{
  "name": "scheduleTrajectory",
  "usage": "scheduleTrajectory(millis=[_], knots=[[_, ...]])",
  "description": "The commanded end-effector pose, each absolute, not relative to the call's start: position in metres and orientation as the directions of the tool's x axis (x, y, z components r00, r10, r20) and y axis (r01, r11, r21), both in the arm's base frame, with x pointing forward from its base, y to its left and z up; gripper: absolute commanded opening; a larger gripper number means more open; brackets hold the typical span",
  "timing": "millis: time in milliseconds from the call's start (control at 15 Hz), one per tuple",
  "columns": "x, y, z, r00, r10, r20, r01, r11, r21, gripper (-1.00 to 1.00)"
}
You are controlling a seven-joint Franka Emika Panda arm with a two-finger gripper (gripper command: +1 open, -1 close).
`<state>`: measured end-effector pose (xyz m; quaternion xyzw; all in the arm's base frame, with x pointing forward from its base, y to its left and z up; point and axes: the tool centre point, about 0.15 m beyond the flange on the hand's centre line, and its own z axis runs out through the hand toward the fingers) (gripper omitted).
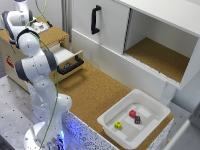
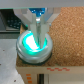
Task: Push the green button to turn on the green light
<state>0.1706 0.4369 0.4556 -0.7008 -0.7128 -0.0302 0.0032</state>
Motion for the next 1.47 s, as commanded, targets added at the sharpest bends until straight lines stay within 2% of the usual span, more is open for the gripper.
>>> scheduleTrajectory(millis=[0, 133, 200, 333, 667, 733, 1000, 1400], knots=[[0.182, 0.432, 0.466, 0.05, 0.998, 0.027, 0.998, -0.051, 0.037, -1.0], [0.179, 0.415, 0.532, 0.091, 0.979, 0.181, 0.993, -0.102, 0.055, -1.0], [0.181, 0.408, 0.551, 0.105, 0.968, 0.227, 0.991, -0.121, 0.054, -1.0], [0.189, 0.396, 0.56, 0.142, 0.96, 0.241, 0.987, -0.155, 0.036, -1.0], [0.201, 0.368, 0.531, 0.235, 0.948, 0.214, 0.971, -0.236, -0.022, -1.0], [0.202, 0.361, 0.529, 0.258, 0.938, 0.231, 0.966, -0.259, -0.028, 1.0], [0.209, 0.326, 0.52, 0.352, 0.899, 0.261, 0.935, -0.347, -0.066, 1.0], [0.226, 0.265, 0.51, 0.498, 0.828, 0.258, 0.863, -0.503, -0.054, 1.0]])
